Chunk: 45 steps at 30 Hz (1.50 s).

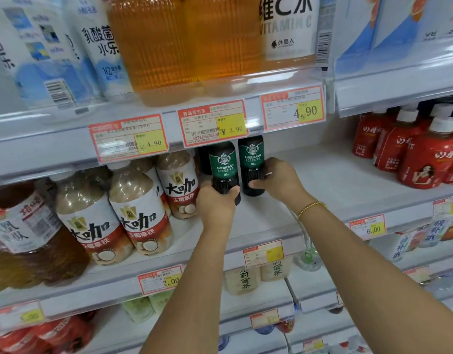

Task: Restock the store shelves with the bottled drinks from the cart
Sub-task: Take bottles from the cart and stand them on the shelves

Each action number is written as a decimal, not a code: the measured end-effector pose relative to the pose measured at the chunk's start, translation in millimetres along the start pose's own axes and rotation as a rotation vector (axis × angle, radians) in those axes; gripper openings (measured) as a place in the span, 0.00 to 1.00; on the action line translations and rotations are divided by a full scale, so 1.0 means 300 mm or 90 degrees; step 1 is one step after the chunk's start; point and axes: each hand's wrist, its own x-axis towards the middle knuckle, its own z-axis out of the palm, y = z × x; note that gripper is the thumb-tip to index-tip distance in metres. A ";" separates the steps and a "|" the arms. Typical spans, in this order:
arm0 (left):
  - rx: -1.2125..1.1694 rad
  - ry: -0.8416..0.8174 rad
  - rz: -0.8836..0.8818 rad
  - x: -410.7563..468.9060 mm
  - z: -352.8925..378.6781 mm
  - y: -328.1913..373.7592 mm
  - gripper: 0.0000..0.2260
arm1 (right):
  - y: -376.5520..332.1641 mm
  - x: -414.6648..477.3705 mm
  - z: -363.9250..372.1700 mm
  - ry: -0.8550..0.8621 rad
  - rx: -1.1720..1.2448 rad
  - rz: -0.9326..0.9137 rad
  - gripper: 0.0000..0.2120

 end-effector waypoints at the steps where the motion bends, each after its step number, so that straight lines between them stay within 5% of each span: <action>1: -0.017 0.008 -0.014 0.021 0.015 0.002 0.20 | -0.009 0.030 0.014 0.001 -0.007 -0.002 0.21; 19: -0.042 0.077 0.001 0.154 0.117 -0.050 0.24 | -0.056 0.301 0.194 -0.039 0.020 -0.010 0.12; 29: -0.011 0.056 -0.007 0.148 0.108 -0.046 0.24 | -0.061 0.294 0.169 -0.037 -0.010 -0.006 0.24; 32: 0.077 0.013 -0.023 0.125 0.098 -0.039 0.23 | -0.102 0.221 0.097 -0.152 0.166 0.018 0.15; 35: 0.213 -0.101 -0.018 0.081 0.058 -0.021 0.23 | -0.126 0.125 0.077 -0.340 0.133 -0.009 0.19; 39: 0.431 -0.244 0.079 0.017 -0.080 -0.022 0.16 | -0.118 0.115 0.148 -0.213 0.015 -0.052 0.20; 45: 0.461 -0.246 0.196 -0.057 -0.253 -0.091 0.13 | -0.119 0.165 0.226 -0.172 -0.041 -0.052 0.19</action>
